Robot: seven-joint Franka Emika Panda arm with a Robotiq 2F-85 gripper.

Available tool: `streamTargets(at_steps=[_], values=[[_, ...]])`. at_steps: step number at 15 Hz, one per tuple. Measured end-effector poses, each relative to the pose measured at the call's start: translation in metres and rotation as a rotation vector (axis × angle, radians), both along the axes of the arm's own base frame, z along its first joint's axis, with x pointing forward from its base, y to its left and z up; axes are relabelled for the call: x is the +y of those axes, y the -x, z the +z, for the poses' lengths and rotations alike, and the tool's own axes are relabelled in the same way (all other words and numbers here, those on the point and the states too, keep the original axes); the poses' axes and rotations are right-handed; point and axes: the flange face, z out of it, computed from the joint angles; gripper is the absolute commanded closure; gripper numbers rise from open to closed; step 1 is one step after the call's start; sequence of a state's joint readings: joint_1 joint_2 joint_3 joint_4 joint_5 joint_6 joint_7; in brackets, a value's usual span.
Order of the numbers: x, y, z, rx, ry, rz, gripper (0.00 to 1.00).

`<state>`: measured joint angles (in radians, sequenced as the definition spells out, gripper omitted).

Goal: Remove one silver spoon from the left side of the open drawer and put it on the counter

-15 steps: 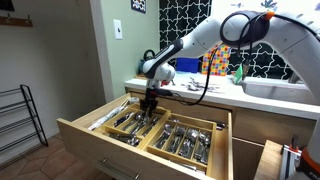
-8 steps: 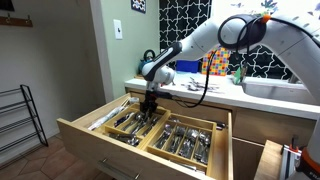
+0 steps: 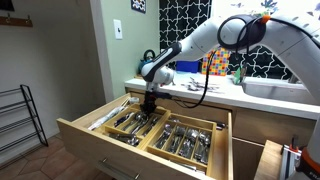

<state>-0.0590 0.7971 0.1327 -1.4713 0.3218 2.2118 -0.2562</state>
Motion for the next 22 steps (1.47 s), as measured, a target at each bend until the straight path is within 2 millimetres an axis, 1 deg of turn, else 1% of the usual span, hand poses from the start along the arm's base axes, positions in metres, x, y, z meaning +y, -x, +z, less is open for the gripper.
streamTargets(at_steps=[1, 4, 7, 9, 11, 13, 15, 19, 22], values=[[0.0, 0.0, 0.001, -0.001, -0.001, 0.0, 0.93], [0.002, -0.002, 0.008, -0.005, -0.005, 0.006, 0.91], [0.007, -0.002, 0.017, -0.014, -0.013, 0.022, 0.92], [0.012, -0.001, 0.034, -0.029, -0.027, 0.051, 0.92], [0.014, 0.0, 0.057, -0.047, -0.04, 0.085, 0.93], [0.009, 0.004, 0.08, -0.066, -0.053, 0.112, 0.93], [0.003, 0.009, 0.096, -0.068, -0.079, 0.139, 0.93], [-0.006, 0.023, 0.116, -0.067, -0.141, 0.196, 0.93], [-0.025, 0.04, 0.135, -0.097, -0.204, 0.229, 0.94]])
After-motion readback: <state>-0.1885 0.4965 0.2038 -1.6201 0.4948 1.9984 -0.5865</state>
